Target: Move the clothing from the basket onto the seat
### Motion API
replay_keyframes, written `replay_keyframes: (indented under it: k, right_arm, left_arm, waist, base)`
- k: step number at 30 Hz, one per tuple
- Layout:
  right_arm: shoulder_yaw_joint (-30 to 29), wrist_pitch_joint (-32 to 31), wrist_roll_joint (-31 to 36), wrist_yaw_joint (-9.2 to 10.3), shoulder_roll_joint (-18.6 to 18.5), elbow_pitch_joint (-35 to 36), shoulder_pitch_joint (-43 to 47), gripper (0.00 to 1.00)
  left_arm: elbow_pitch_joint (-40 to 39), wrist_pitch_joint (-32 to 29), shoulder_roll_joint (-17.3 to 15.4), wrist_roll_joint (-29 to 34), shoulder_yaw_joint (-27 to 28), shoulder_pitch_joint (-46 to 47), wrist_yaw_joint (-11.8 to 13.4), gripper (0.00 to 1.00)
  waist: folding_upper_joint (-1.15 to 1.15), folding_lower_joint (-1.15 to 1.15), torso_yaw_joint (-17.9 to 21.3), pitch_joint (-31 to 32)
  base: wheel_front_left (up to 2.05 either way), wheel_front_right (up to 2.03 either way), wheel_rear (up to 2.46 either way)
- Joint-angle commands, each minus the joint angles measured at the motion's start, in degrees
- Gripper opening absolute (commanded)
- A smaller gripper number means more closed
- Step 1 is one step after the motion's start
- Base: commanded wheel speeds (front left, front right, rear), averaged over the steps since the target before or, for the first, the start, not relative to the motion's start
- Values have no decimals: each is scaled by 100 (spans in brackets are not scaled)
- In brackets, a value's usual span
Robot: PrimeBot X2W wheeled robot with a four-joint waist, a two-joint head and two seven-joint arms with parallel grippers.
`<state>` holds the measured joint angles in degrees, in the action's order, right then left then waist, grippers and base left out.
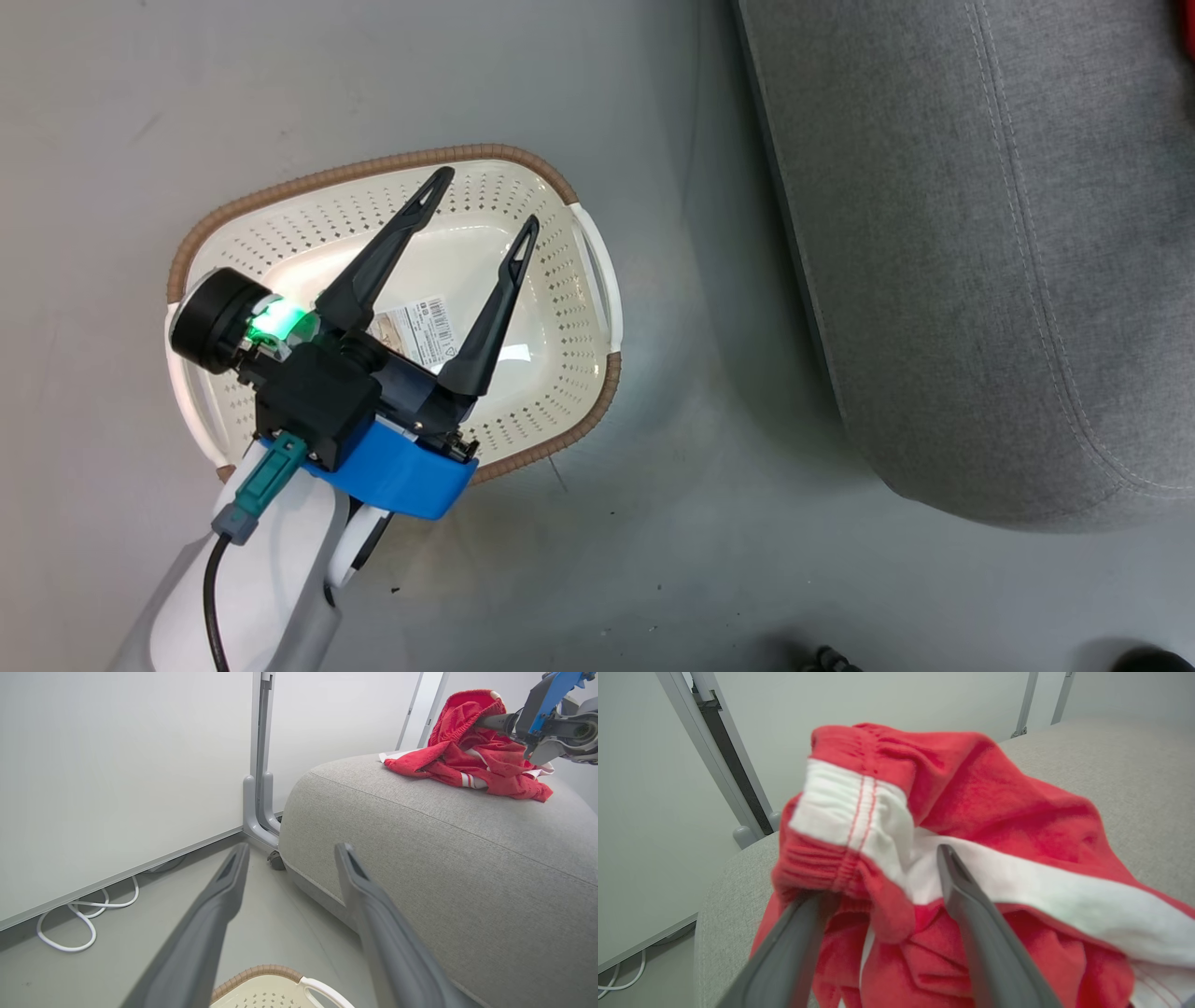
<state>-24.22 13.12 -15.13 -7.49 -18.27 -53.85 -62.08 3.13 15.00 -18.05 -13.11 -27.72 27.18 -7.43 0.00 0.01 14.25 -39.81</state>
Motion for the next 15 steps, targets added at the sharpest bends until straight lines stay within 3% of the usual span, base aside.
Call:
replay_keyframes:
  k: [1, 9, 15]
  right_arm:
    - [5, 33, 51, -1, -28, -33, -83, 100]
    - [25, 60, 92, -1, -109, -130, 163, 100]
    - [261, 90, 232, -1, -104, -93, 507, 100]
  left_arm:
    - [22, 27, 4, -11, 37, 44, -10, 100]
    - [155, 27, 143, -92, 47, -43, -10, 100]
    - [338, 27, 347, -212, 109, -257, -10, 100]
  waist:
    - [0, -1, -7, 16]
    - [0, -1, -94, 282]
    - [0, -1, -182, 811]
  base:
    - [0, 0, 0]
    - [0, 0, 0]
    - [0, 0, 0]
